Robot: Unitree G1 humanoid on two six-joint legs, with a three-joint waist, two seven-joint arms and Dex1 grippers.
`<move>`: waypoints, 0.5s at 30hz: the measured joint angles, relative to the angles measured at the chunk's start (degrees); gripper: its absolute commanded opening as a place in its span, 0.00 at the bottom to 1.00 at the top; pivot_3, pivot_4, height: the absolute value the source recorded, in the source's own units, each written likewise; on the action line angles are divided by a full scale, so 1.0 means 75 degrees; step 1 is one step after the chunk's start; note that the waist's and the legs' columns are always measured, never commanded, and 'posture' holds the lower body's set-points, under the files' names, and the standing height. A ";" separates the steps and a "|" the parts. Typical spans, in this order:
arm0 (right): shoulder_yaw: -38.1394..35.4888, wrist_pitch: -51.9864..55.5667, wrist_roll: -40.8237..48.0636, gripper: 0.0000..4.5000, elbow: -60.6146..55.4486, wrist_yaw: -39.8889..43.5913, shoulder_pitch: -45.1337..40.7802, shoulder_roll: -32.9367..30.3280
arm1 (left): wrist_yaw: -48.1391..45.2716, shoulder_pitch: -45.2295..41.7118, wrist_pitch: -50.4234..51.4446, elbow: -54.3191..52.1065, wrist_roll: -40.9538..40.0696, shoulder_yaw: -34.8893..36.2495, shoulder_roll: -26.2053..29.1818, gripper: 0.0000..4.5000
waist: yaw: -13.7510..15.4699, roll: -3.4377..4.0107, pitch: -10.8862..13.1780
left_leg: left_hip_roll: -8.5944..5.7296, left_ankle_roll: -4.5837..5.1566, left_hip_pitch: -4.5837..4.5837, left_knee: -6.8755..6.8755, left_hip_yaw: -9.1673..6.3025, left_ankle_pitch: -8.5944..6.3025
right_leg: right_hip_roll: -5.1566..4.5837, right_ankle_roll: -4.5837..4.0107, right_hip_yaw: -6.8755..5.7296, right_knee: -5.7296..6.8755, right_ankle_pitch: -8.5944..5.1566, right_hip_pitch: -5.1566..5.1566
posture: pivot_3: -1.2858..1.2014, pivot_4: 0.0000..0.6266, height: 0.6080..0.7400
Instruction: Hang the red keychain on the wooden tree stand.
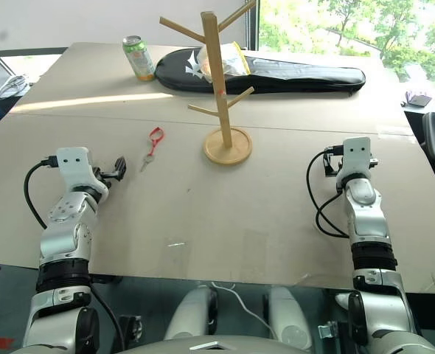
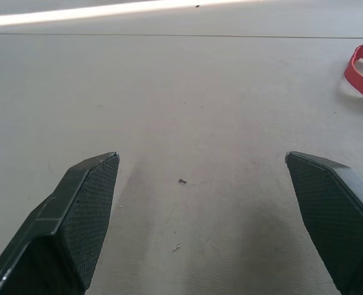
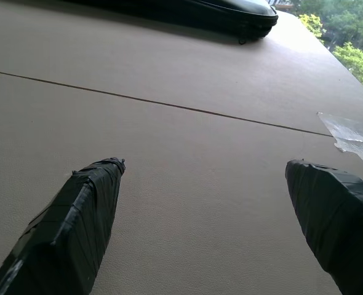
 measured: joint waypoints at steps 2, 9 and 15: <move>0.0007 0.0000 0.0001 1.00 -0.0006 0.0000 0.0002 0.0003 | -0.0024 0.0025 0.0028 -0.0046 -0.0041 0.0022 0.0011 0.99 | -0.0002 0.0000 0.0000 | 0.0000 0.0000 0.0000 0.0000 0.0000 0.0000 | 0.0000 0.0000 0.0000 0.0000 0.0000 0.0000 | 0.52 0.24 1.00; 0.0113 0.0049 0.0007 1.00 -0.0128 0.0362 0.0063 -0.0127 | -0.1255 0.0383 0.0848 -0.0949 -0.1156 0.0734 0.1018 0.99 | -0.0020 0.0002 0.0002 | 0.0001 0.0000 0.0002 -0.0008 0.0002 0.0000 | 0.0000 0.0000 0.0000 -0.0002 -0.0001 -0.0002 | 0.52 0.24 1.00; 0.0616 0.1006 0.1021 1.00 -0.1607 0.2414 0.0076 -0.0429 | -0.2792 -0.0178 0.1900 -0.0620 -0.1901 0.0478 0.1635 0.99 | 0.0007 0.0004 0.0004 | 0.0000 0.0001 0.0001 -0.0007 -0.0008 0.0000 | 0.0003 0.0000 -0.0010 -0.0003 -0.0001 0.0000 | 0.52 0.24 1.00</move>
